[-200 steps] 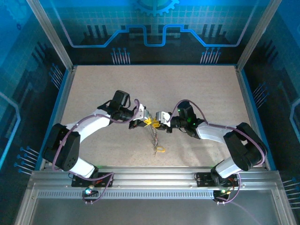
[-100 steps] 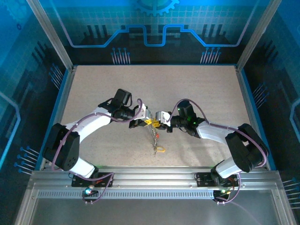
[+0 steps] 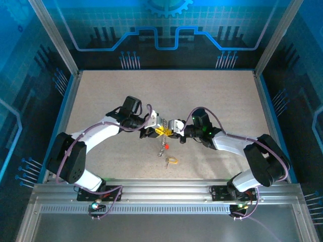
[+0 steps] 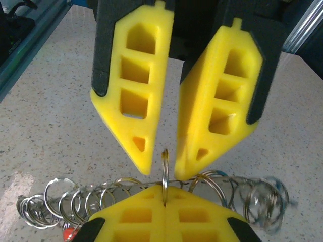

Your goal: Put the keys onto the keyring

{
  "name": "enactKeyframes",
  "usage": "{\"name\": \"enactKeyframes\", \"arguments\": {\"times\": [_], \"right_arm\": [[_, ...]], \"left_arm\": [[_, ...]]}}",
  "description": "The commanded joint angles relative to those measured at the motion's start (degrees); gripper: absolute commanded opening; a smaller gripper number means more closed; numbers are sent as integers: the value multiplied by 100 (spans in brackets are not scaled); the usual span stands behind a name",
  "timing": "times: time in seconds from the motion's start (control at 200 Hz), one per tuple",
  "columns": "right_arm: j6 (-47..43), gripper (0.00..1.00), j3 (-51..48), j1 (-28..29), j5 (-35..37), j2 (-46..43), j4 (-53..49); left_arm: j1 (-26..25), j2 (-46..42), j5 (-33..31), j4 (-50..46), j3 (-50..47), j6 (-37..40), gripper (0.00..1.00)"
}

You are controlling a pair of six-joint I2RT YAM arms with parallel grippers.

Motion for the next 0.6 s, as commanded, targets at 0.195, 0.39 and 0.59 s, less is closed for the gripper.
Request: {"name": "enactKeyframes", "arguments": {"times": [0.195, 0.39, 0.59], "right_arm": [[338, 0, -63, 1, -494, -143, 713], [294, 12, -79, 6, -236, -125, 577], [145, 20, -38, 7, 83, -222, 208]], "left_arm": [[50, -85, 300, 577, -322, -343, 9], [35, -190, 82, 294, -206, -88, 0], [-156, -235, -689, -882, 362, 428, 0]]}}
